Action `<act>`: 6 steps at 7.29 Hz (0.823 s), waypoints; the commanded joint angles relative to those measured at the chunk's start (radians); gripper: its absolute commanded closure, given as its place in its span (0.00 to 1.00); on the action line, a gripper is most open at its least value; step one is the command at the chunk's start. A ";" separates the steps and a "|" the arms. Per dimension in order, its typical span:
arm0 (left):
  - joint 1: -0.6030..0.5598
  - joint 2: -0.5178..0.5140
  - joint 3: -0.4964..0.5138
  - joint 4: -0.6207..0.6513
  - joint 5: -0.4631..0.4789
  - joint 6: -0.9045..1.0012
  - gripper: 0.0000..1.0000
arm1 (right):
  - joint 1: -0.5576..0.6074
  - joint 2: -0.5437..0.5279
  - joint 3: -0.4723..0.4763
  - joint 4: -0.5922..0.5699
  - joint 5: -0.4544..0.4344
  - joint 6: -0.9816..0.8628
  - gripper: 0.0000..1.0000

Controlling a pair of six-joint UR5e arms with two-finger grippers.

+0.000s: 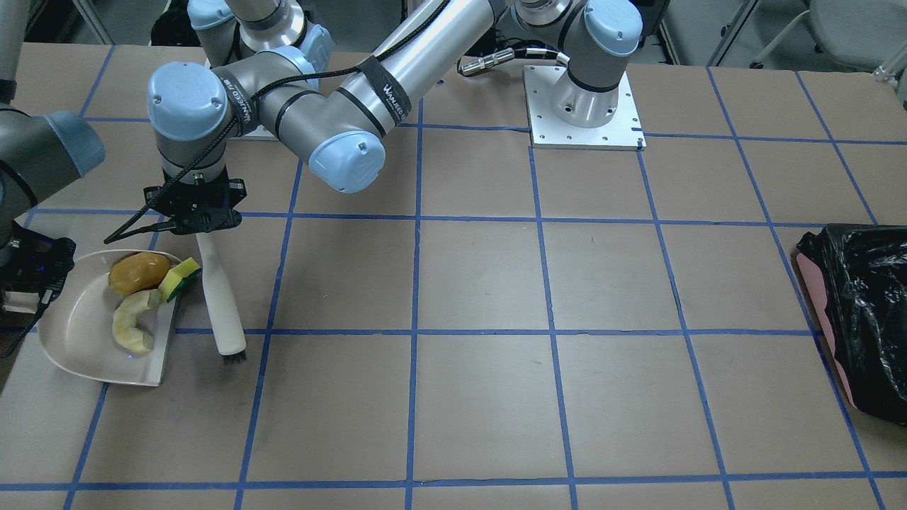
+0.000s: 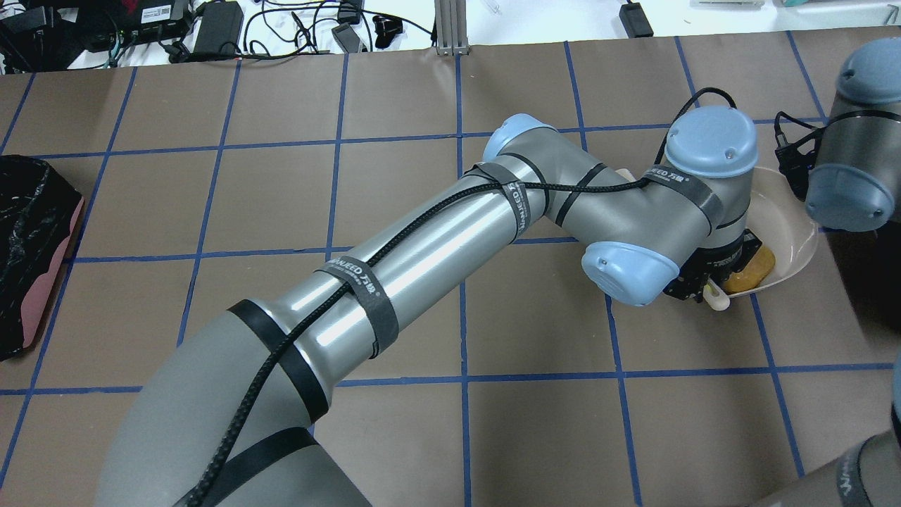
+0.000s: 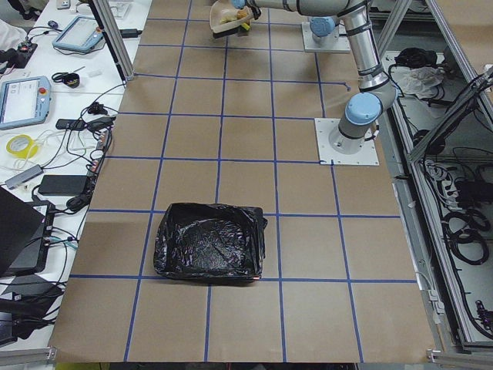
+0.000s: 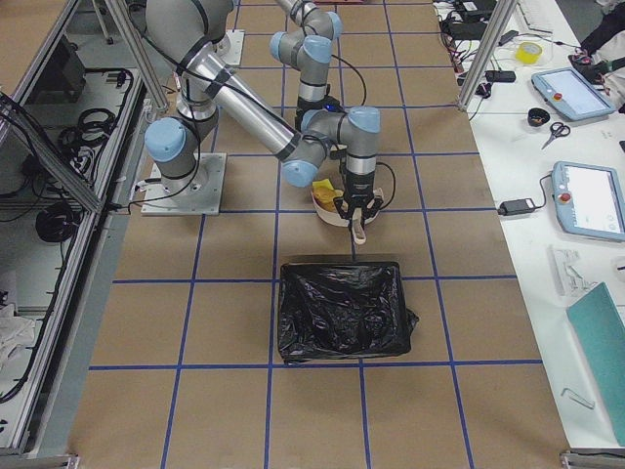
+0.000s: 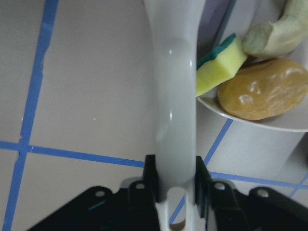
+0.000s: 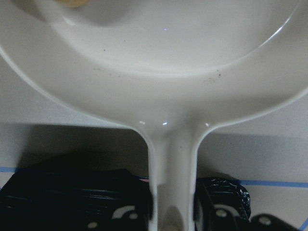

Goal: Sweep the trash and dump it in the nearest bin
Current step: 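Sweep the banana peel into the dustpan with the left-held brush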

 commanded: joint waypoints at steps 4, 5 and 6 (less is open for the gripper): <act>-0.062 -0.007 -0.043 0.074 -0.002 -0.280 1.00 | -0.081 -0.014 -0.074 0.162 0.163 -0.002 1.00; -0.068 -0.001 -0.046 0.074 -0.002 -0.298 1.00 | -0.083 -0.010 -0.089 0.169 0.163 -0.005 1.00; -0.068 0.008 -0.055 0.074 0.000 -0.294 1.00 | -0.085 -0.007 -0.112 0.180 0.166 -0.008 1.00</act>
